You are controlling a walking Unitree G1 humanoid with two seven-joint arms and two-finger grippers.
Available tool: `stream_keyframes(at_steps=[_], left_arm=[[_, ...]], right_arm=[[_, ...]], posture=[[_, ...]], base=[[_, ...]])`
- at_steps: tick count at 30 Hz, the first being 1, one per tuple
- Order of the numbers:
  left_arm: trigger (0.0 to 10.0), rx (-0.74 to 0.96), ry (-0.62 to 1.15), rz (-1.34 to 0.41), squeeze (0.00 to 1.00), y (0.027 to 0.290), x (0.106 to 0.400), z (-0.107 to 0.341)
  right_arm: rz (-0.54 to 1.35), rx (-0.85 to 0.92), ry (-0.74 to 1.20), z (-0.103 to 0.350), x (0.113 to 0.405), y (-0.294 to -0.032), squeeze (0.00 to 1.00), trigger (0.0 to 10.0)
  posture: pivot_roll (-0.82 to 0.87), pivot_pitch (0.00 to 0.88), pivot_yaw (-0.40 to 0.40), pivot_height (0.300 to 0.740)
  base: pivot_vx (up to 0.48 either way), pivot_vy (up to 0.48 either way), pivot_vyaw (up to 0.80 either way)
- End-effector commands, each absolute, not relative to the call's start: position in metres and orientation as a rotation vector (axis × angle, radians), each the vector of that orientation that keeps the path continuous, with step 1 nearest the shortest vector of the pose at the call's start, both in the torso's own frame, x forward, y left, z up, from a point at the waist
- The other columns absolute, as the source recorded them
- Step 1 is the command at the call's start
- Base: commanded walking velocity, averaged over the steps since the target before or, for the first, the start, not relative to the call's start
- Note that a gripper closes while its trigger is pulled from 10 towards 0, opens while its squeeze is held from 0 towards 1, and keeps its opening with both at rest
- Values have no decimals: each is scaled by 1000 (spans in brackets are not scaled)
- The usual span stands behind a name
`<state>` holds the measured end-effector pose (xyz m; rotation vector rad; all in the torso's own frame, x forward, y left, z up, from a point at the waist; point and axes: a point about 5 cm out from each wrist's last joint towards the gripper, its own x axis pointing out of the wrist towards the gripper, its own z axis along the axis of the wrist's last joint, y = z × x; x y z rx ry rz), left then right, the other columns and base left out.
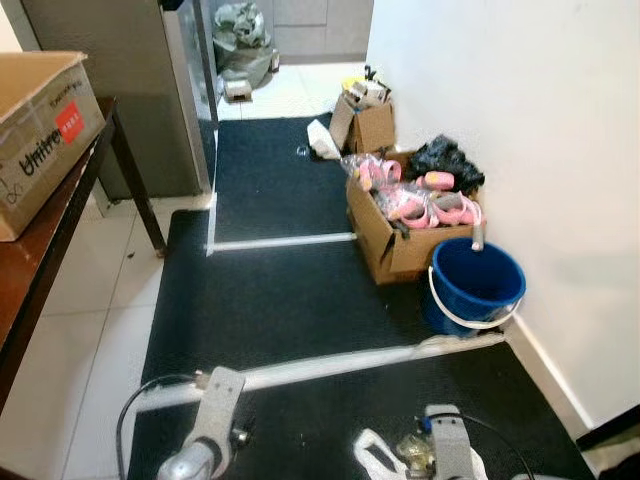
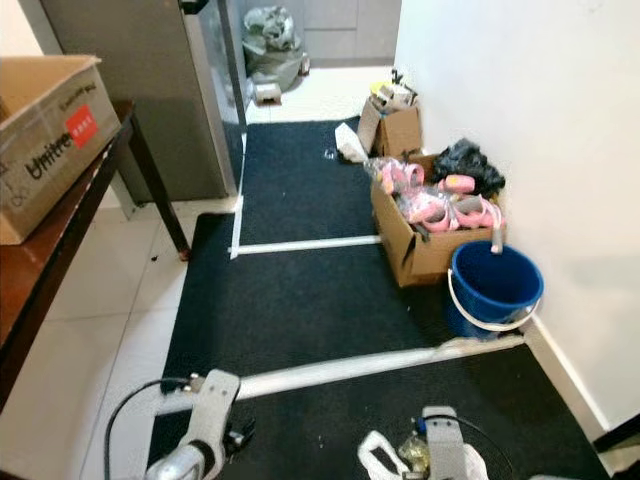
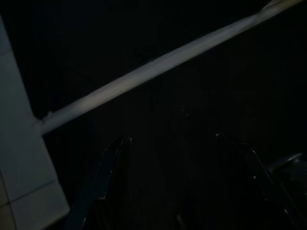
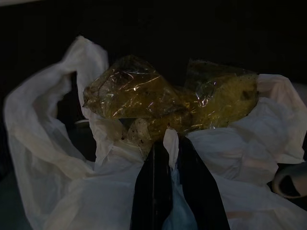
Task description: Picking trash to rubbish bin
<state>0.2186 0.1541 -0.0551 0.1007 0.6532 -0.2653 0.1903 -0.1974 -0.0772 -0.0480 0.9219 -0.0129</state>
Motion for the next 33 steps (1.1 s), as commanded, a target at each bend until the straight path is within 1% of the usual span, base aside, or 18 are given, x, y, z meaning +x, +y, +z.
stream_keyframes(at_steps=[1,4,7,33], left_arm=[[10000,97,678,-273,0,156,212,-59],[10000,93,673,-280,0,156,212,-59],[10000,92,672,-282,0,156,213,-59],[10000,87,671,-295,0,155,213,-58]], right_arm=[[9,-40,938,-81,185,-191,0,10000],[7,-36,937,-81,186,-191,0,10000],[7,-37,935,-80,186,-190,0,10000],[1,-48,928,-80,187,-192,0,10000]], posture=[[-60,81,32,740],[-59,82,32,740],[-59,83,32,740],[-59,86,33,740]], base=[[0,0,0],[0,0,0],[330,0,0],[400,0,0]])
